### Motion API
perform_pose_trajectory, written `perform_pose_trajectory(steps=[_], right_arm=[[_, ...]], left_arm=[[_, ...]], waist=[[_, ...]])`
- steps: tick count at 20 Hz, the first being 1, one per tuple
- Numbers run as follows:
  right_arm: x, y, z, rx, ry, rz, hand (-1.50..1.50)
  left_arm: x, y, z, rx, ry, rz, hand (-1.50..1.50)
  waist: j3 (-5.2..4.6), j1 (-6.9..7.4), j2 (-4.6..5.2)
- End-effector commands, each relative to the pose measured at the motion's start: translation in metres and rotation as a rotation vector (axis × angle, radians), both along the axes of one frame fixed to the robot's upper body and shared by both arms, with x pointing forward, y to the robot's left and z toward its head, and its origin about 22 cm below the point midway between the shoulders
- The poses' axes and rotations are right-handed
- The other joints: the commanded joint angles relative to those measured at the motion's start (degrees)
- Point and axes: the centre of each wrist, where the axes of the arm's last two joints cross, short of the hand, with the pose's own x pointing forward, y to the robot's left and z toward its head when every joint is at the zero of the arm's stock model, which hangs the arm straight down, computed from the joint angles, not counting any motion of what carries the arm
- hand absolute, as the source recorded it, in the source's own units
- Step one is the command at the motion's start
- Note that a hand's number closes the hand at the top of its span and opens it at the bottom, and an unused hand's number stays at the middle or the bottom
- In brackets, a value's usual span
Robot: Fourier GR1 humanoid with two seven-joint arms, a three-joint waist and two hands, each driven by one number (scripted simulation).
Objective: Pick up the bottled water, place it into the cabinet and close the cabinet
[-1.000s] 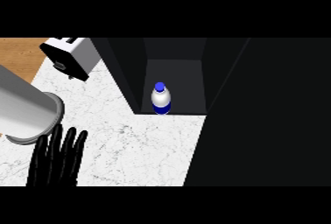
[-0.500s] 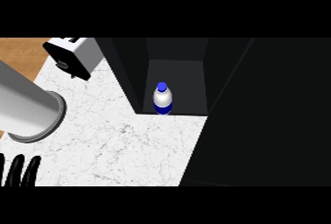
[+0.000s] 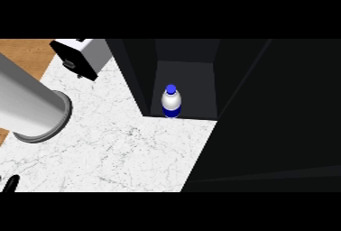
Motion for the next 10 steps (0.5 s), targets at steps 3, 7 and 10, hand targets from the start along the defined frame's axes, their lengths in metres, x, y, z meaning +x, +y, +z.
perform_pose_trajectory(steps=[3, 7, 10], right_arm=[[0.012, 0.059, 0.000, 0.164, 0.120, 0.122, 1.50], [0.044, 0.078, 0.008, 0.170, 0.145, 0.110, 1.50], [0.060, 0.090, 0.024, 0.179, 0.152, 0.100, 1.50]], left_arm=[[-0.012, 0.017, 0.002, -0.037, -0.019, -0.012, -1.50], [-0.021, 0.032, 0.014, -0.046, -0.020, -0.022, -1.50], [-0.024, 0.049, 0.015, -0.047, -0.009, -0.014, -1.50]], waist=[[0.12, 1.52, 0.46], [0.28, 0.63, 0.65], [0.29, -0.10, 0.61]])
